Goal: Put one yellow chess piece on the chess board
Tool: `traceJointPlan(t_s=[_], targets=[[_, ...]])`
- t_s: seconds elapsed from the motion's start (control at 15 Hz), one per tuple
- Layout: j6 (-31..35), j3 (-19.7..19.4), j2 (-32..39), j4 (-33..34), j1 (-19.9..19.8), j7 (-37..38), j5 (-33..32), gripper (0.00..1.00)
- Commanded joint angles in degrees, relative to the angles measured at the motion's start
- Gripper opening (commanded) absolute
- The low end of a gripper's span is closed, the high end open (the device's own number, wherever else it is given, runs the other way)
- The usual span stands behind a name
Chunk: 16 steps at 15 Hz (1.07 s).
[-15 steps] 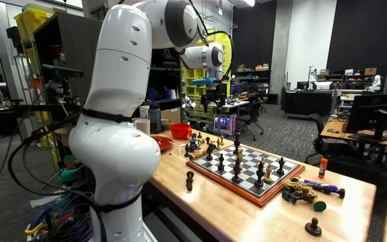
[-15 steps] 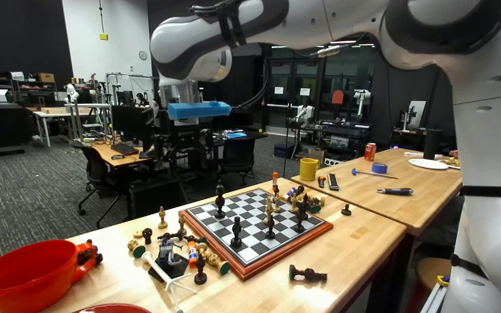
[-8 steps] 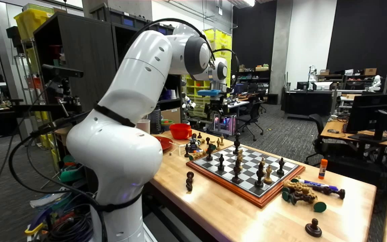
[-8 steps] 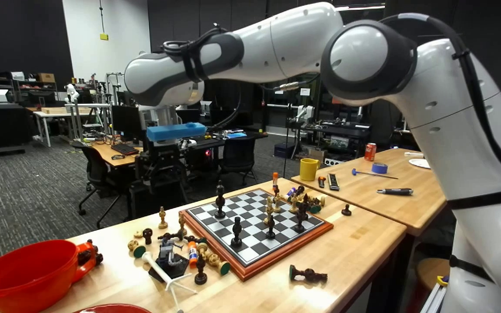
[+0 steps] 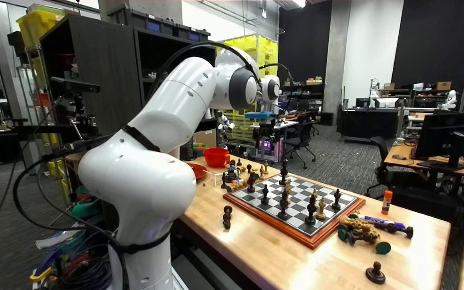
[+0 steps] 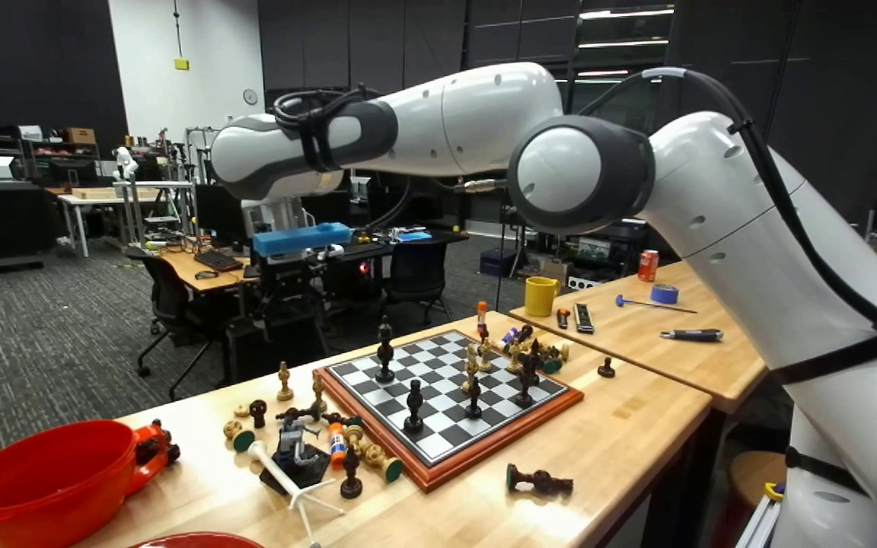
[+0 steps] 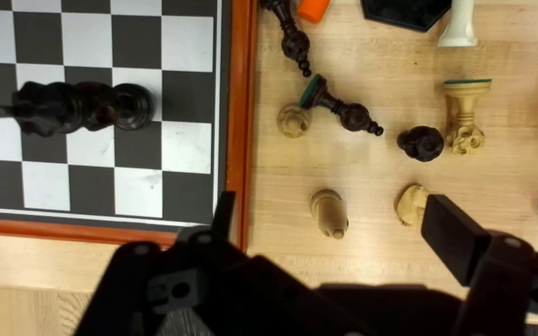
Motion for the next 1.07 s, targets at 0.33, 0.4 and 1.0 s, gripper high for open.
traceJointPlan(t_s=[0.33,0.4,1.0], targets=[[10.0,0.0,0.7,-2.3,-1.9,3.5,3.0,1.0],[12.7,-0.2,0.9,-3.2,-2.5,4.1,3.6,1.0],[29.1,-2.2,-1.0,-13.2,-3.8,4.5,5.4,1.0]])
